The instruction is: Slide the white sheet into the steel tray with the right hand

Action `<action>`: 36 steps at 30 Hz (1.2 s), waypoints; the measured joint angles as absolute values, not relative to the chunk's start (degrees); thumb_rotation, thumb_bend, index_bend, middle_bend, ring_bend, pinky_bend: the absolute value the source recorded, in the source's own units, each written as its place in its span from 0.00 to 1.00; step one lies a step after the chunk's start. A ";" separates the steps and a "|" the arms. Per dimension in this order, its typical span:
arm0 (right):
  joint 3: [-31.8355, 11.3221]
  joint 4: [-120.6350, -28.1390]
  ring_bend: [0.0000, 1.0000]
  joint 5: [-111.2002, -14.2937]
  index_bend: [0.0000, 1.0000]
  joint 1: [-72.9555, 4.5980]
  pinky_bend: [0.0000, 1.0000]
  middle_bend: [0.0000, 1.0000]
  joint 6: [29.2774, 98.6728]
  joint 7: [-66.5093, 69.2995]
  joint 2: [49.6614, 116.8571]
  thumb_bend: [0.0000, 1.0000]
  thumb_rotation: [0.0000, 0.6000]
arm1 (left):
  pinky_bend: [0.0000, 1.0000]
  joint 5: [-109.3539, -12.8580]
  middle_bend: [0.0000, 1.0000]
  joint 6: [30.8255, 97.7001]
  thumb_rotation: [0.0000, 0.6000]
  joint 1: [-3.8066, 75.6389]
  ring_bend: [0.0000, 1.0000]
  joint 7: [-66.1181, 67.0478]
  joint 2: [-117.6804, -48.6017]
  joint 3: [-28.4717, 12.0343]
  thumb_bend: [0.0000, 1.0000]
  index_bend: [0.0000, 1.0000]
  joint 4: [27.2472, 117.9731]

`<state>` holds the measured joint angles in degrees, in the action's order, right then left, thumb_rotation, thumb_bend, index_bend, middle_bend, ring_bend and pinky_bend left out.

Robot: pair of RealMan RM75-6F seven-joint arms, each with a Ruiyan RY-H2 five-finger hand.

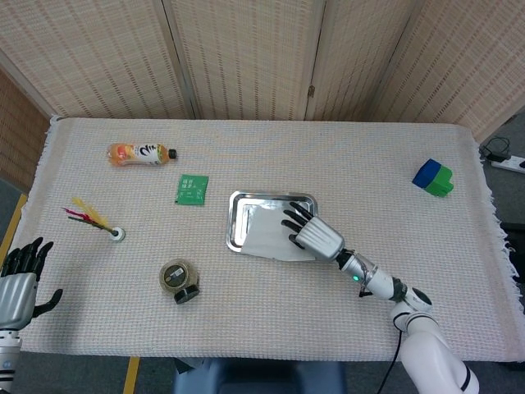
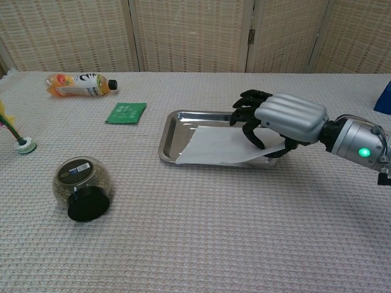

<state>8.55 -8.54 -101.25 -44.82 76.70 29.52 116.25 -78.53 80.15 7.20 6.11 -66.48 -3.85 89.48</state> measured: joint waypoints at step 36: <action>8.14 -6.62 0.00 -99.57 0.20 -49.51 0.00 0.04 67.09 21.20 118.27 0.45 1.00 | 0.00 -77.15 0.00 79.03 1.00 7.33 0.00 5.19 -66.32 -4.16 0.59 0.00 89.03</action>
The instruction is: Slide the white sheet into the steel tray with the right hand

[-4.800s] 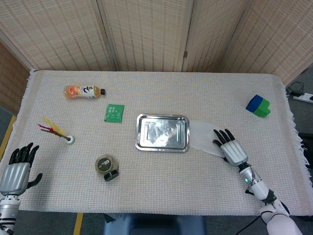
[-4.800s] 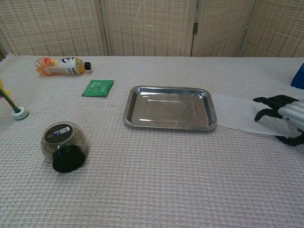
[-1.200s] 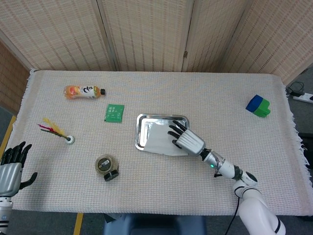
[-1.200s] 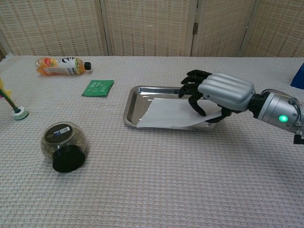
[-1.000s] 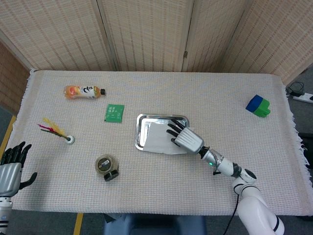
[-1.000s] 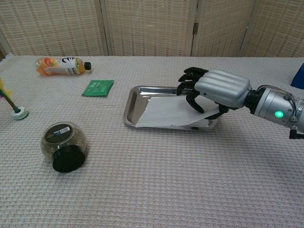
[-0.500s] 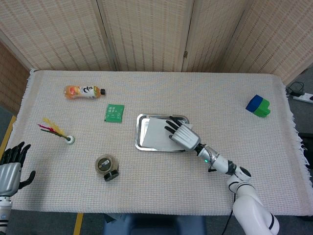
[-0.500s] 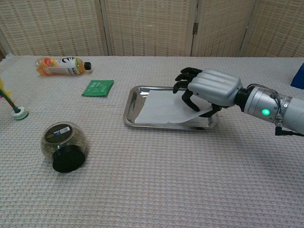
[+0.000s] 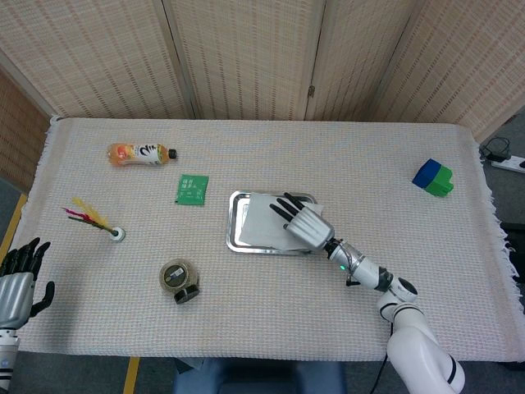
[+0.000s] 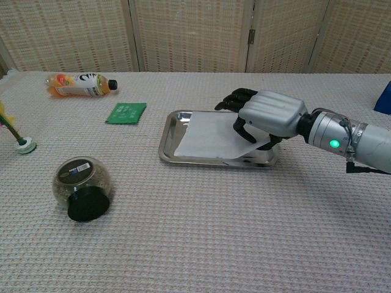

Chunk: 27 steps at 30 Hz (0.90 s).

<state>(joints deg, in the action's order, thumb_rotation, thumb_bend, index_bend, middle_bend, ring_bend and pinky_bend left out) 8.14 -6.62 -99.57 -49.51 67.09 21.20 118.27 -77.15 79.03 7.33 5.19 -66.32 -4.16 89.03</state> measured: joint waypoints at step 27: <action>8.78 -11.01 0.00 -99.78 0.00 -51.33 0.00 0.00 65.67 26.45 113.34 0.33 1.00 | 0.00 -78.17 0.00 80.11 1.00 7.21 0.00 5.45 -67.06 -4.11 0.58 0.00 88.30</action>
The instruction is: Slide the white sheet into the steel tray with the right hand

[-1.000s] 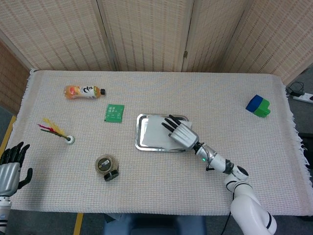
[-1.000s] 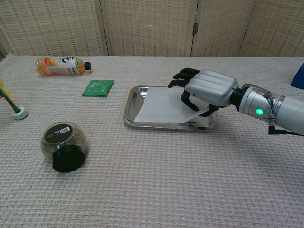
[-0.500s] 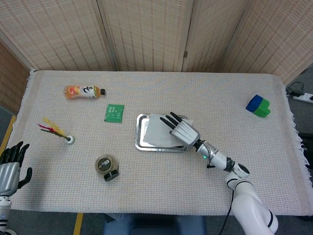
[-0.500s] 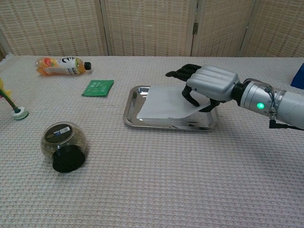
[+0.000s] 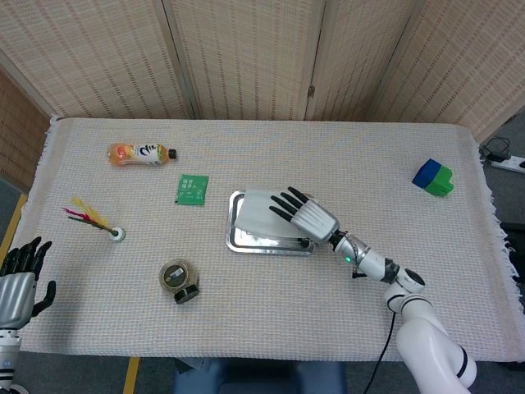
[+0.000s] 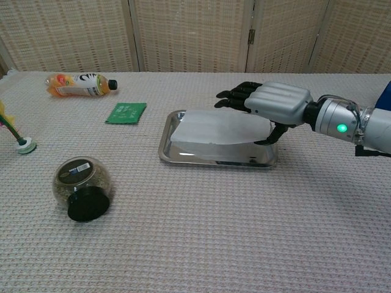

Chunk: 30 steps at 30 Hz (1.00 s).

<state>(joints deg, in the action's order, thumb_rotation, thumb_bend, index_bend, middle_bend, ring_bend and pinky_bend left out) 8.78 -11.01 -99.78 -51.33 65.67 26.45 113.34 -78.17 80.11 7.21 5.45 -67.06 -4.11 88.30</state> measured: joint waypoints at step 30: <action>11.80 -19.09 0.00 -102.85 0.00 -48.17 0.00 0.02 76.28 33.04 105.15 0.27 1.00 | 0.00 -79.02 0.00 80.89 1.00 7.12 0.00 6.39 -67.64 -3.98 0.58 0.00 88.31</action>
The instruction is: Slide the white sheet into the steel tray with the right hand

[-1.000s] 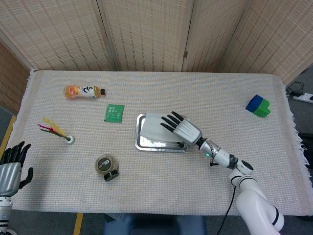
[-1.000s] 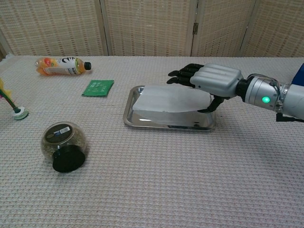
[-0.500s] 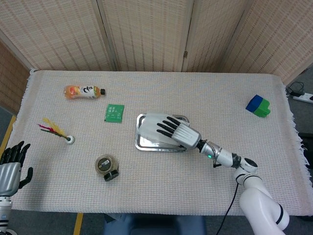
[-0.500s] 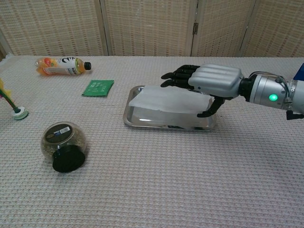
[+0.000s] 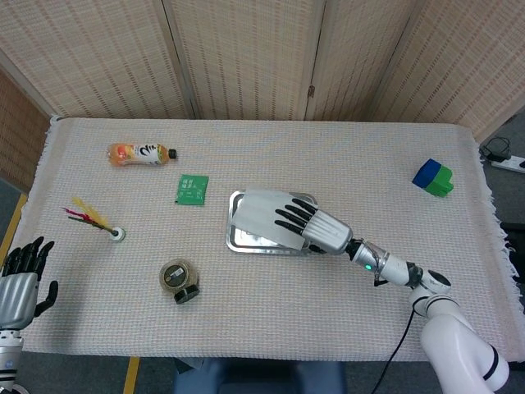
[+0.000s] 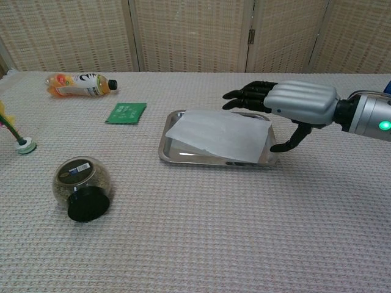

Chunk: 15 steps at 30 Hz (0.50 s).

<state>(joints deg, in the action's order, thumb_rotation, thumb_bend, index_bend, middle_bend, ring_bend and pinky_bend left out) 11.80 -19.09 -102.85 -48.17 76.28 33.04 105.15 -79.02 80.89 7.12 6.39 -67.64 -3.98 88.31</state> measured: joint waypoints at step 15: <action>3.33 -60.36 0.87 -89.36 0.00 -48.76 0.95 1.00 58.03 19.45 92.17 0.39 1.00 | 0.02 -80.60 0.00 81.63 1.00 6.87 0.00 5.16 -67.36 -3.49 0.58 0.00 89.17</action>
<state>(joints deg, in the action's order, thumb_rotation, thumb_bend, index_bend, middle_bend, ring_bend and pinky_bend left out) 3.33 -60.36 -89.36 -48.76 58.03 19.45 92.17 -80.60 81.63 6.87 5.16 -67.36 -3.49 89.17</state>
